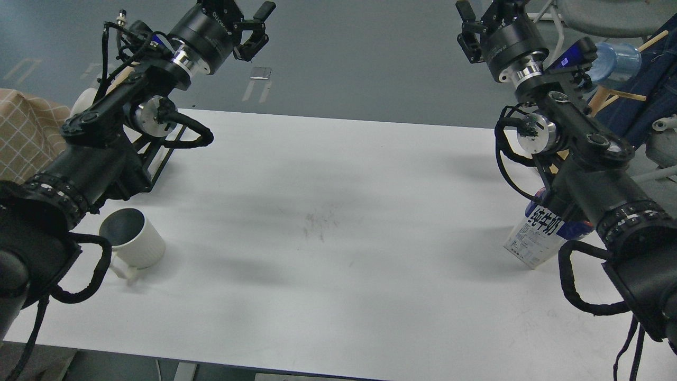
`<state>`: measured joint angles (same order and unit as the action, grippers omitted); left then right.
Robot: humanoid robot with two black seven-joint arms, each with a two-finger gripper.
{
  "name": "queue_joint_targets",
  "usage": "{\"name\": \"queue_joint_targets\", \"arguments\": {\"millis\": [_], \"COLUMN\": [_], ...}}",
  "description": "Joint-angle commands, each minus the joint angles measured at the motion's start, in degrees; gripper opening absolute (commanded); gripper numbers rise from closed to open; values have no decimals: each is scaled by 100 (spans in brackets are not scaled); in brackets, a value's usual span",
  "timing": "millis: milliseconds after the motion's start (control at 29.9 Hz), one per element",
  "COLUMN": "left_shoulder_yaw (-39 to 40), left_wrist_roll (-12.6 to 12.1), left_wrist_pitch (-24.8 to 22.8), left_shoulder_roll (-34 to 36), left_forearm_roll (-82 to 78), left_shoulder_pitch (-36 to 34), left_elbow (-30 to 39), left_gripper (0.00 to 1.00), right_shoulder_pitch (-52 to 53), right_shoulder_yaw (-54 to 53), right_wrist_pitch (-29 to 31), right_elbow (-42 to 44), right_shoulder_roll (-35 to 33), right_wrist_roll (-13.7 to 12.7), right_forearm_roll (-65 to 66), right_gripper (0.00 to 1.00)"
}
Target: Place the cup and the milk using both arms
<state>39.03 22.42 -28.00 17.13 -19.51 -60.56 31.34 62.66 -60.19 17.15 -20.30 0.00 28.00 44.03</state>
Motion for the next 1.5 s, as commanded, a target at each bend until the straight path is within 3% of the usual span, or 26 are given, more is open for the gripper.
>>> {"name": "queue_joint_targets", "arguments": {"millis": [0, 267, 401, 568, 635, 768, 902, 1102, 1169, 1236, 1470], "left_shoulder_yaw": [0, -18, -588, -1450, -1494, -1617, -1626, -1653, -1670, -1670, -1670], "left_wrist_roll": [0, -141, -273, -299, -308, -317, -290, -150, 331, 558, 558], "left_wrist_pitch": [0, 0, 0, 0, 0, 0, 0, 0, 0, 0, 0], "left_shoulder_roll": [62, 185, 650, 1992, 2319, 3618, 4559, 5308, 5519, 5616, 5485], "left_forearm_roll": [-9, -79, -97, -1147, -1676, -3625, -4909, -6186, -7088, -7931, -8640], "left_shoulder_pitch": [9, 9, 9, -18, 0, 140, 403, 993, 1299, 1589, 1881], "left_elbow": [109, 136, 644, 2285, 2691, 4113, 4828, 4987, 4944, 4821, 4003], "left_gripper": [98, 98, 98, 98, 98, 98, 98, 98, 98, 98, 98], "right_shoulder_pitch": [0, -9, -17, -70, -88, -140, -167, -158, -158, -158, -176], "right_shoulder_yaw": [-2, 7, 16, 16, 16, 16, 16, 7, -2, -2, 7], "right_wrist_pitch": [-1, -1, 7, 43, 51, 69, 69, 69, 69, 69, 69], "right_elbow": [-1, -1, -1, -18, -27, -62, -97, -132, -159, -167, -203], "right_shoulder_roll": [0, 0, 0, 0, 0, 0, 0, 0, 0, 0, 0], "right_wrist_roll": [0, 0, 0, 0, 0, 0, 0, 0, 0, 0, 0], "right_forearm_roll": [0, 0, 0, 0, 0, -9, -9, -26, -26, -26, -26], "right_gripper": [100, 100, 100, 100, 100, 100, 100, 100, 100, 100, 100]}}
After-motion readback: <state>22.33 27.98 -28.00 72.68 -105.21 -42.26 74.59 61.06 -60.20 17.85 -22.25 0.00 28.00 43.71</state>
